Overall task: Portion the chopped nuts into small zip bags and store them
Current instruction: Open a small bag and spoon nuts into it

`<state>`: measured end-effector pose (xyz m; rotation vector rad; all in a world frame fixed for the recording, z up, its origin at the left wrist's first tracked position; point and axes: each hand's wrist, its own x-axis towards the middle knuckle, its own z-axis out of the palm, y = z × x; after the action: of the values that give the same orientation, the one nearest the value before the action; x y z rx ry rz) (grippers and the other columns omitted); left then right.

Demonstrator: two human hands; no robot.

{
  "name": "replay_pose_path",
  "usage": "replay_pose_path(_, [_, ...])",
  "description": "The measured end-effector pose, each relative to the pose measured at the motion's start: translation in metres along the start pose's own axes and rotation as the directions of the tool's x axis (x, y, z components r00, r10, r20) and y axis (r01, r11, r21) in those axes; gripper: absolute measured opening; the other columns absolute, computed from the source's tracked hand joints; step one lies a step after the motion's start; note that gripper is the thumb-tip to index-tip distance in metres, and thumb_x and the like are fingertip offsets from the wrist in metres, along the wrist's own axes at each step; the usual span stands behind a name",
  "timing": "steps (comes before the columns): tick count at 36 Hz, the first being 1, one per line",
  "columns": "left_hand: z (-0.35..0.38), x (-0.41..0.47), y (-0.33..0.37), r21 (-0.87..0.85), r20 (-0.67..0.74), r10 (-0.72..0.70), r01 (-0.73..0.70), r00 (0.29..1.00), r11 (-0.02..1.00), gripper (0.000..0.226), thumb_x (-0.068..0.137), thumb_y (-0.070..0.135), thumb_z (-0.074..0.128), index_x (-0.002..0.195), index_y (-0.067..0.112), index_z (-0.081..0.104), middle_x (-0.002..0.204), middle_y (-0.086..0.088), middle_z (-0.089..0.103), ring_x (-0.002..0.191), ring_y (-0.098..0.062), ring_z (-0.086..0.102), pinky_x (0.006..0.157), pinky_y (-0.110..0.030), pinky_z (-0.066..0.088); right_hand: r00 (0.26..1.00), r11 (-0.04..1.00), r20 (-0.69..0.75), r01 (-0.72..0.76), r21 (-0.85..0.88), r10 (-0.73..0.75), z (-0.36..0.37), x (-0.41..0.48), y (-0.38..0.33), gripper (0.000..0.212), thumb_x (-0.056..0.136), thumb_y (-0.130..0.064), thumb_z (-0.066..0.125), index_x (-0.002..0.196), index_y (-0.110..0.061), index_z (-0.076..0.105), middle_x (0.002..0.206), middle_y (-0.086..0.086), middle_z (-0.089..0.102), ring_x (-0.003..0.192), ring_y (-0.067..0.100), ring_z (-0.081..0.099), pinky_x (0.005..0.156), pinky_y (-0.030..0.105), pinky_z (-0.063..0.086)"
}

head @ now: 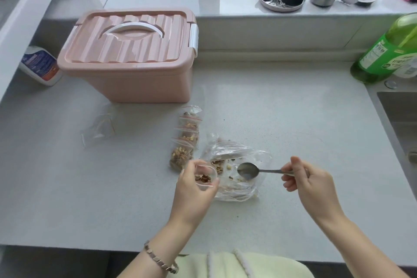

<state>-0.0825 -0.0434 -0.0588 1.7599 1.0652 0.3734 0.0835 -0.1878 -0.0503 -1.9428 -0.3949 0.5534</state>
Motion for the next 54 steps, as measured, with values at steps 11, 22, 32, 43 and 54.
replay_pose_path(11, [-0.011,-0.002,-0.003,-0.060,-0.023,-0.066,0.064,0.998,0.996,0.029,0.079,0.009,0.069,0.091,0.027,0.049,0.086,0.008,0.060,0.087,0.004,0.054,0.072,-0.009,0.042,0.982,0.963,0.052,-0.187,0.193,0.180,0.053,-0.001,0.036,0.034,0.095,-0.022,0.044,0.069,-0.011,0.063,0.056,0.005,0.063,0.049,0.010,0.060,0.050,0.021,0.052])
replay_pose_path(22, [-0.009,0.000,-0.001,-0.051,-0.003,-0.061,0.061,0.998,0.997,0.030,0.080,0.012,0.069,0.093,0.030,0.048,0.086,0.009,0.061,0.089,0.004,0.054,0.079,-0.013,0.042,0.910,0.852,0.144,-0.414,0.320,0.389,0.056,-0.003,0.030,0.040,0.098,-0.027,0.038,0.075,-0.002,0.060,0.059,0.014,0.063,0.044,0.011,0.061,0.046,0.019,0.052])
replay_pose_path(32, [0.005,0.002,-0.004,-0.013,0.068,-0.039,0.040,0.997,0.999,0.033,0.079,0.012,0.069,0.091,0.033,0.046,0.091,0.005,0.061,0.082,-0.013,0.061,0.064,-0.008,0.043,0.900,0.826,0.093,-0.428,0.366,0.425,0.006,0.002,0.020,0.044,0.097,-0.032,0.038,0.076,-0.001,0.061,0.055,0.011,0.064,0.043,0.011,0.061,0.043,0.018,0.051])
replay_pose_path(43, [0.025,0.010,-0.011,0.147,0.142,-0.011,-0.010,0.990,0.989,0.039,0.077,0.019,0.070,0.089,0.042,0.041,0.090,0.013,0.055,0.096,-0.011,0.052,0.086,-0.039,0.048,0.972,0.934,0.051,-0.235,0.270,0.229,-0.031,0.003,-0.040,0.047,0.097,-0.033,0.037,0.072,0.001,0.059,0.047,0.010,0.062,0.037,0.012,0.054,0.039,0.019,0.047])
replay_pose_path(54, [0.028,0.008,-0.006,0.154,0.163,-0.048,0.022,0.985,0.988,0.033,0.077,0.025,0.069,0.101,0.034,0.047,0.102,0.004,0.054,0.103,-0.019,0.049,0.094,-0.037,0.042,0.933,0.941,0.191,0.328,-0.090,-0.306,-0.002,-0.022,-0.069,0.055,0.081,-0.070,0.035,0.068,-0.026,0.065,0.071,-0.007,0.067,0.049,0.006,0.060,0.050,0.017,0.048])
